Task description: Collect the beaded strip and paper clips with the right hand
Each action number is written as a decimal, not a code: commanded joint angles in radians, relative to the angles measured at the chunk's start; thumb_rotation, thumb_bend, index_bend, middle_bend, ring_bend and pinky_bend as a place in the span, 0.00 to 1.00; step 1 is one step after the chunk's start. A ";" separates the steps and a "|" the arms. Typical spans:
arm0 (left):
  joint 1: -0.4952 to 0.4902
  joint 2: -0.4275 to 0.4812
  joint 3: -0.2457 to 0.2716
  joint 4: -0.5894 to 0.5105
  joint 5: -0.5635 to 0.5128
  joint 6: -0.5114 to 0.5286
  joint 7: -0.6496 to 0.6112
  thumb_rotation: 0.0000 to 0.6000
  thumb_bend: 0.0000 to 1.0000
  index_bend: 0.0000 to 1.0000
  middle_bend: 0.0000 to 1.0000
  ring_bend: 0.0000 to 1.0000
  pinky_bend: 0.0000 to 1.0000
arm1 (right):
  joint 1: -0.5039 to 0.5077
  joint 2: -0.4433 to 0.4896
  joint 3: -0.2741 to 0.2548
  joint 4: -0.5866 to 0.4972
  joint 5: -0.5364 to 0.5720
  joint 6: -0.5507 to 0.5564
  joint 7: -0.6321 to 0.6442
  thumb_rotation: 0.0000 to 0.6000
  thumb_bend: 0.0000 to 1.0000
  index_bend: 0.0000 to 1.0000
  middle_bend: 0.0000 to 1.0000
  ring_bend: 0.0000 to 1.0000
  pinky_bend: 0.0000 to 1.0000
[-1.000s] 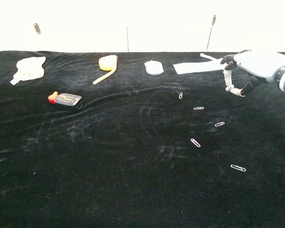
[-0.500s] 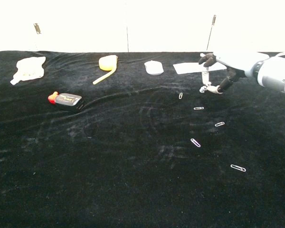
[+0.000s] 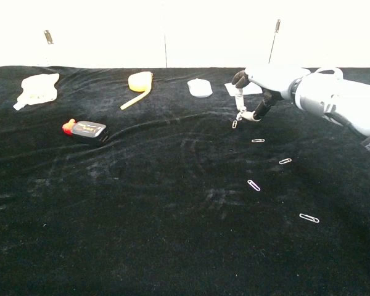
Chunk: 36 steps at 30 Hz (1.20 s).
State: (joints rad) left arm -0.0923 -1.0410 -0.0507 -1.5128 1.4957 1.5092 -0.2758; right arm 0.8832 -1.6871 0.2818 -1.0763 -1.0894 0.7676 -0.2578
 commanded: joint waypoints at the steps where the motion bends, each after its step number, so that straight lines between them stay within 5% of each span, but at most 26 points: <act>1: 0.005 0.002 0.001 0.003 0.005 0.007 -0.008 1.00 0.36 0.02 0.11 0.15 0.06 | 0.009 -0.014 -0.003 0.019 0.006 -0.003 -0.009 1.00 0.41 0.81 0.15 0.15 0.00; 14: 0.011 0.001 0.002 0.003 0.008 0.008 -0.007 1.00 0.36 0.02 0.11 0.15 0.06 | 0.018 -0.032 -0.018 0.053 0.007 -0.016 0.014 1.00 0.41 0.81 0.15 0.15 0.00; 31: 0.002 -0.015 -0.013 -0.008 -0.022 -0.016 0.050 1.00 0.36 0.02 0.11 0.15 0.06 | -0.122 0.151 -0.086 -0.239 -0.077 0.117 0.108 1.00 0.41 0.81 0.16 0.15 0.00; 36: -0.004 -0.020 -0.015 -0.011 -0.029 -0.029 0.071 1.00 0.36 0.02 0.11 0.15 0.06 | -0.150 0.172 -0.104 -0.249 -0.085 0.106 0.170 1.00 0.41 0.81 0.16 0.15 0.00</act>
State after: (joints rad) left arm -0.0948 -1.0595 -0.0651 -1.5234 1.4679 1.4819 -0.2071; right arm 0.7437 -1.5223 0.1862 -1.3250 -1.1691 0.8776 -0.1043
